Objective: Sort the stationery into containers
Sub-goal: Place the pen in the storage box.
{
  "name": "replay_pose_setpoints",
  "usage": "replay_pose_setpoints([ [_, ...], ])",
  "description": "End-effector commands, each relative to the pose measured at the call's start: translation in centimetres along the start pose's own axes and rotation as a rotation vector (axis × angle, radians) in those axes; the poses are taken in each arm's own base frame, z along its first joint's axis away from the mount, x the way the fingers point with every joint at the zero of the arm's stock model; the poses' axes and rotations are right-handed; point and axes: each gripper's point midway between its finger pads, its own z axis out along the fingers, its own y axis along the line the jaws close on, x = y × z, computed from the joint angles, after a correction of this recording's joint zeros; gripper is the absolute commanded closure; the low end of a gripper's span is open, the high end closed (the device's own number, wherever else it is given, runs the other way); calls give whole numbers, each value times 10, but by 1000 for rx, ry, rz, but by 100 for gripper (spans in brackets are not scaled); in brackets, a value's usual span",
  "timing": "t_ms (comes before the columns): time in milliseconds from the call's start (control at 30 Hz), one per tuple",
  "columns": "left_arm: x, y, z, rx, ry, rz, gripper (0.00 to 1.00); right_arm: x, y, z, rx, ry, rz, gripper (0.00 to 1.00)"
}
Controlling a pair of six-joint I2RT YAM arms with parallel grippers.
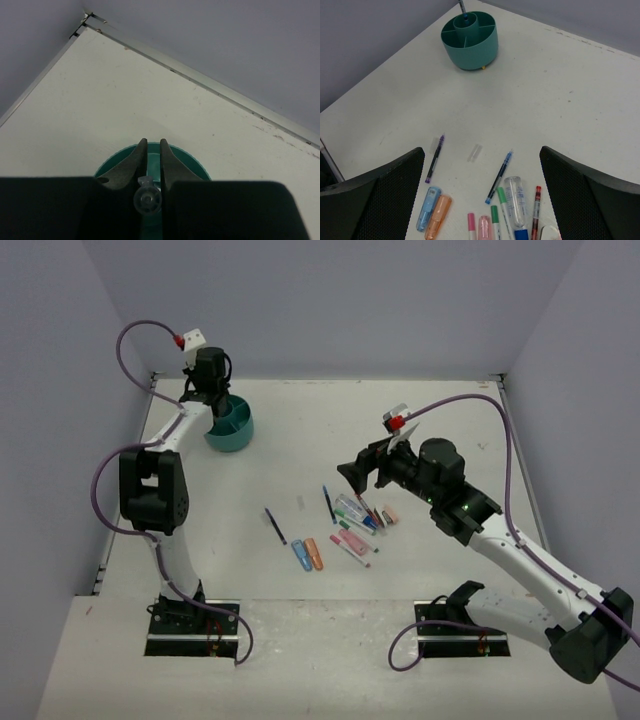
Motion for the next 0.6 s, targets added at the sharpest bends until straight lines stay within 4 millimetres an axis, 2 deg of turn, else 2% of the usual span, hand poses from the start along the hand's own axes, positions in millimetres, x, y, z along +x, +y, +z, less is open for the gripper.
replay_pose_setpoints([
  [0,-9,-2,0,32,-64,-48,98,-19,8,2,-37,-51,-15,1],
  [33,-4,-1,0,28,-55,-49,95,-18,8,3,-38,-47,-15,1],
  [67,2,0,1,25,-45,-49,84,-17,8,4,-39,-41,-13,1],
  [200,19,6,3,7,-15,-48,54,-12,4,7,-20,-16,-5,1],
  [267,20,3,2,25,-6,-47,32,-12,2,7,-3,-11,-3,1],
  [333,18,1,0,33,5,-55,17,-12,-3,7,22,-8,2,1],
  [433,0,-5,-12,67,-4,-88,2,-11,-6,8,44,9,15,1],
  [500,-16,-7,-23,93,-16,-105,0,-9,-8,11,56,30,23,1],
  [567,-40,-8,-41,109,-17,-118,0,3,-12,18,77,99,42,1],
])
